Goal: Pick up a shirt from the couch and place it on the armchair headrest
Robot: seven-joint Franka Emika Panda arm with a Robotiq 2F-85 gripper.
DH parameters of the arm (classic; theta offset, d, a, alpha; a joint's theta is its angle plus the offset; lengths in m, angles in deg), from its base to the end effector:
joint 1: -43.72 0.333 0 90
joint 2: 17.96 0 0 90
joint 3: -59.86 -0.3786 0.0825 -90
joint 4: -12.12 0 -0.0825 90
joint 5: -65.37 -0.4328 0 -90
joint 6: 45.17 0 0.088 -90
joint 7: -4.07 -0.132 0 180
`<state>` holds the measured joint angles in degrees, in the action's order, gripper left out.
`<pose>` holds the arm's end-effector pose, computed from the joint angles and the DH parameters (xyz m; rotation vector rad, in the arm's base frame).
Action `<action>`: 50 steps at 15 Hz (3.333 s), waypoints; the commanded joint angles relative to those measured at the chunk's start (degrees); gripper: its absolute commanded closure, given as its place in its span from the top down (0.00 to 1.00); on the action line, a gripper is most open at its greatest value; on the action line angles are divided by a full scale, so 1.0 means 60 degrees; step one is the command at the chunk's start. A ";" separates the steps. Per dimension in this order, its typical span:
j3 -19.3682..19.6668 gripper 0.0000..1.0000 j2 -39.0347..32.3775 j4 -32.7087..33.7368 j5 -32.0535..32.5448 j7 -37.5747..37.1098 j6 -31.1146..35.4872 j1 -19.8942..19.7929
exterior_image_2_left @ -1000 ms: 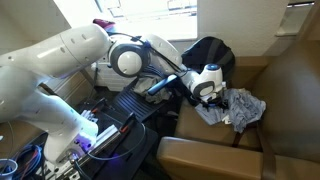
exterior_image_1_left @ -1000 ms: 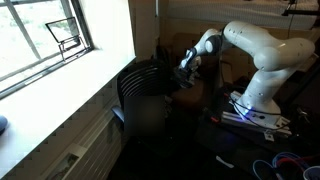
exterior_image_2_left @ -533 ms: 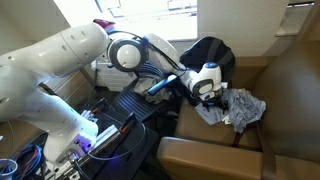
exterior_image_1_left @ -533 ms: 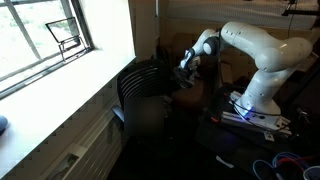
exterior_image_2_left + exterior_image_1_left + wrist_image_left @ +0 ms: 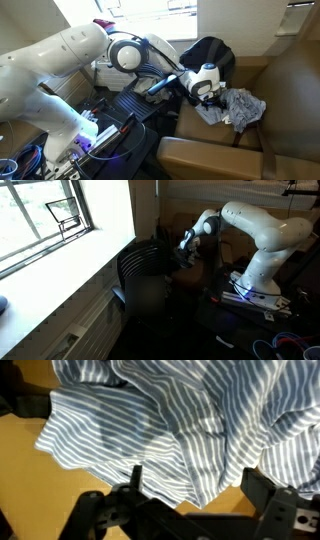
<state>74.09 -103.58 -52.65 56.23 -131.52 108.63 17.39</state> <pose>0.6204 -0.4676 -0.1642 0.2524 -3.0807 0.2877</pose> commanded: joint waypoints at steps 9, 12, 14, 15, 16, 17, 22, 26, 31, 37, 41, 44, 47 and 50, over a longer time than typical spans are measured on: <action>-0.1104 1.00 -0.0041 -0.0587 -0.0941 0.4089 0.2035 -0.0619; -0.0687 0.66 -0.0036 -0.0580 -0.1306 0.3739 0.1806 -0.0229; -0.0649 0.53 -0.0036 -0.0643 -0.1528 0.3809 0.1964 -0.0168; -0.0717 0.46 -0.0036 -0.0644 -0.1593 0.3915 0.2023 -0.0220; -0.0785 0.38 -0.0036 -0.0655 -0.1660 0.3975 0.2069 -0.0267; -0.0727 0.31 -0.0036 -0.0679 -0.1714 0.3934 0.2088 -0.0242; -0.0865 0.02 -0.0037 -0.0765 -0.1911 0.4022 0.2207 -0.0310; -0.0546 0.00 -0.0038 -0.0765 -0.1993 0.3661 0.2005 -0.0061; -0.0427 0.00 0.1156 -0.1695 -0.2333 0.2595 0.2822 -0.0104; -0.0209 0.00 0.3146 -0.3719 -0.3344 0.2168 0.6405 0.0231; 0.0345 0.00 0.3970 -0.3218 -0.4463 0.2509 0.7499 0.0559; 0.1403 0.00 0.4960 -0.3573 -0.4721 0.1268 0.7560 0.1287; 0.2669 0.00 0.5903 -0.4462 -0.4635 0.1589 0.7493 0.2826; 0.2271 0.01 0.5613 -0.3997 -0.4440 0.1587 0.6975 0.2624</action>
<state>87.65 -69.89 -76.74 29.60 -121.99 150.43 33.22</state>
